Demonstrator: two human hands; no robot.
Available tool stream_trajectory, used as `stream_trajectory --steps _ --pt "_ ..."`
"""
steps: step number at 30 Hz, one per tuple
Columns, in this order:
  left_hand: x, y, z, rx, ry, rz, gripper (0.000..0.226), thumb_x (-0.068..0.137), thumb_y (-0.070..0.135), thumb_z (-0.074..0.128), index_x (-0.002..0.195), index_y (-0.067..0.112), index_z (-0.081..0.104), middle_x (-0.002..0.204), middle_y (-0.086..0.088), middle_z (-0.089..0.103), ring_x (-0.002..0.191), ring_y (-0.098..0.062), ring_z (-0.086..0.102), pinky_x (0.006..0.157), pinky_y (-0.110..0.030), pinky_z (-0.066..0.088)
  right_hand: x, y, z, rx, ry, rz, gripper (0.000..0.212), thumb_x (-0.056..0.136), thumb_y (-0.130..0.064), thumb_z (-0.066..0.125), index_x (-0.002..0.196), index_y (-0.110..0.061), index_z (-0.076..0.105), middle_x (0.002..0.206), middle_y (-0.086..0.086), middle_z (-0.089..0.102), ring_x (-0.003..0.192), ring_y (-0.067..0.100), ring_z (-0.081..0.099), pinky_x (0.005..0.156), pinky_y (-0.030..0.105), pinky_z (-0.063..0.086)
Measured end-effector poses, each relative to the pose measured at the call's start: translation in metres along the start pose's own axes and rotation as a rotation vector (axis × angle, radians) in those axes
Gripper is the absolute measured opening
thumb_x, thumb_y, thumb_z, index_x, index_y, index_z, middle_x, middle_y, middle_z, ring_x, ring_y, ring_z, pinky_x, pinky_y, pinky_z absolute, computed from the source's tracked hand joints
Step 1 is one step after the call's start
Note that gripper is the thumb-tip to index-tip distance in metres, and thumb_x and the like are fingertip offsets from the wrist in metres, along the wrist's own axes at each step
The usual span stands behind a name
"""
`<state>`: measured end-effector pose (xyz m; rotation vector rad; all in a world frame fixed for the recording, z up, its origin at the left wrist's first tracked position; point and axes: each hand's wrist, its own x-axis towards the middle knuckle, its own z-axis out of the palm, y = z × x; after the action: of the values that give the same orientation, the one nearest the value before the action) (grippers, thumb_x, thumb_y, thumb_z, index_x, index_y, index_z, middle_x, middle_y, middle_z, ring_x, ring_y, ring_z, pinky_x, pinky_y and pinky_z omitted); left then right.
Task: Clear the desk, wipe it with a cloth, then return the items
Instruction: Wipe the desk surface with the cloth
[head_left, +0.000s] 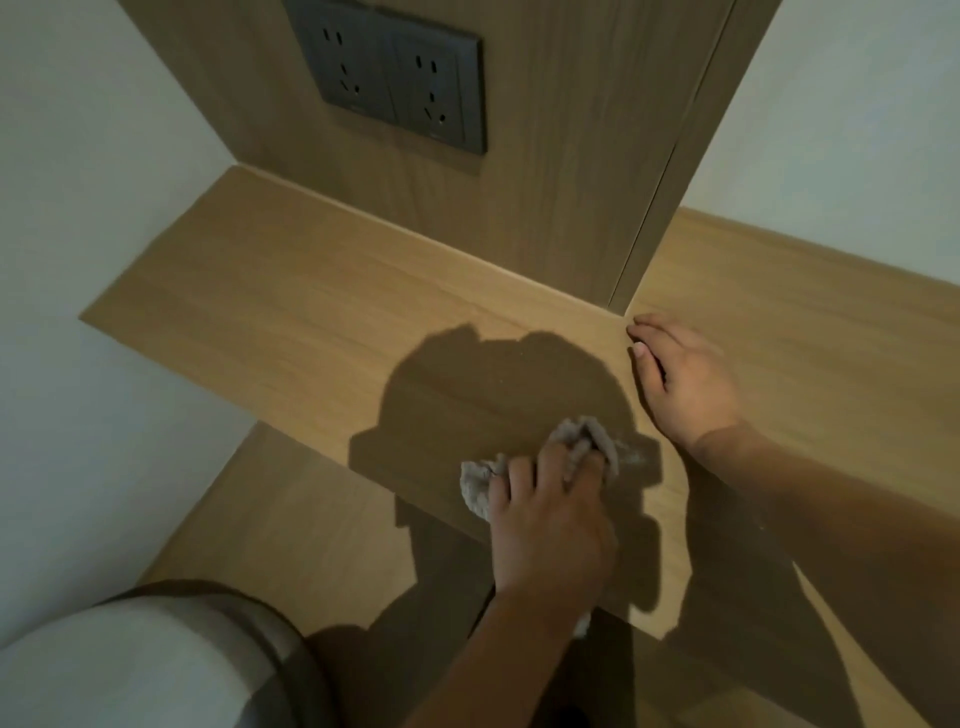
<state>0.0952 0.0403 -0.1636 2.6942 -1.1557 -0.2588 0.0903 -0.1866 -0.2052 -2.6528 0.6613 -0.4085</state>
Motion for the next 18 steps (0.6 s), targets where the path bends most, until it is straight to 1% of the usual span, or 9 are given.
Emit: stream_trajectory --steps 1,2,5,7,8,10,13,16,18 --pt "0.012 -0.009 -0.005 -0.026 0.029 0.018 0.046 0.088 0.038 0.032 0.121 0.028 0.061 0.116 -0.006 0.057 0.097 -0.028 0.056 0.081 -0.047 0.051 0.001 0.001 0.0 0.001 0.003 -0.008 0.044 0.1 -0.033 0.037 0.121 -0.009 0.067 0.129 0.009 0.063 0.122 0.03 0.056 0.103 0.043 0.044" --pt "0.029 -0.028 -0.016 -0.031 0.089 -0.016 0.046 0.089 0.037 0.03 0.122 0.026 0.061 0.115 -0.008 0.058 0.096 -0.03 0.057 0.08 -0.047 0.05 0.002 0.002 0.0 0.006 0.0 -0.012 0.044 0.101 -0.034 0.037 0.121 -0.009 0.067 0.129 0.009 0.063 0.122 0.03 0.056 0.103 0.044 0.045" --pt "0.089 -0.124 -0.044 0.01 0.291 -0.253 0.047 0.09 0.032 0.037 0.126 0.014 0.062 0.11 -0.025 0.057 0.095 -0.044 0.056 0.077 -0.051 0.047 0.003 0.006 0.003 0.023 0.024 -0.04 0.041 0.101 -0.03 0.04 0.12 -0.007 0.067 0.127 0.011 0.064 0.12 0.033 0.057 0.1 0.046 0.047" --pt "0.124 -0.183 -0.058 0.059 0.265 -0.383 0.043 0.095 0.025 0.041 0.13 0.01 0.059 0.116 -0.032 0.051 0.104 -0.05 0.052 0.086 -0.054 0.044 0.001 0.005 0.004 0.019 0.049 -0.058 0.039 0.102 -0.028 0.041 0.122 -0.006 0.066 0.126 0.012 0.064 0.117 0.033 0.057 0.098 0.044 0.047" --pt "0.137 -0.198 -0.057 0.097 0.243 -0.445 0.039 0.097 0.024 0.043 0.13 0.009 0.057 0.121 -0.032 0.05 0.109 -0.049 0.049 0.09 -0.054 0.043 0.002 0.006 0.004 0.019 0.057 -0.058 0.038 0.102 -0.028 0.042 0.123 -0.006 0.065 0.126 0.011 0.064 0.116 0.032 0.058 0.098 0.043 0.047" --pt "0.149 -0.187 -0.042 0.18 0.235 -0.503 0.035 0.096 0.026 0.046 0.125 0.009 0.059 0.121 -0.028 0.05 0.109 -0.046 0.049 0.09 -0.052 0.041 0.002 0.007 0.004 0.035 0.068 -0.061 0.035 0.101 -0.025 0.045 0.123 -0.007 0.065 0.125 0.01 0.064 0.115 0.031 0.058 0.099 0.042 0.047" --pt "0.134 -0.117 -0.014 0.147 0.26 -0.363 0.03 0.093 0.028 0.046 0.117 0.018 0.062 0.114 -0.017 0.056 0.097 -0.039 0.054 0.079 -0.046 0.042 0.002 0.008 0.004 0.056 0.092 -0.092 0.033 0.101 -0.023 0.046 0.122 -0.006 0.066 0.124 0.01 0.064 0.114 0.031 0.058 0.098 0.043 0.048" --pt "0.094 -0.043 0.003 0.07 0.176 -0.127 0.028 0.087 0.028 0.057 0.115 0.026 0.065 0.112 -0.008 0.057 0.093 -0.031 0.054 0.081 -0.045 0.045 0.003 0.007 0.001 0.057 0.046 -0.064 0.039 0.102 -0.029 0.042 0.126 -0.007 0.063 0.127 0.01 0.063 0.116 0.031 0.057 0.099 0.043 0.047" --pt "0.074 -0.02 0.004 -0.001 0.113 0.04 0.032 0.082 0.031 0.061 0.114 0.027 0.068 0.115 -0.007 0.059 0.092 -0.031 0.056 0.081 -0.047 0.05 0.003 0.006 0.0 0.055 0.029 -0.051 0.04 0.102 -0.031 0.04 0.127 -0.009 0.062 0.129 0.009 0.062 0.118 0.03 0.056 0.1 0.043 0.046"
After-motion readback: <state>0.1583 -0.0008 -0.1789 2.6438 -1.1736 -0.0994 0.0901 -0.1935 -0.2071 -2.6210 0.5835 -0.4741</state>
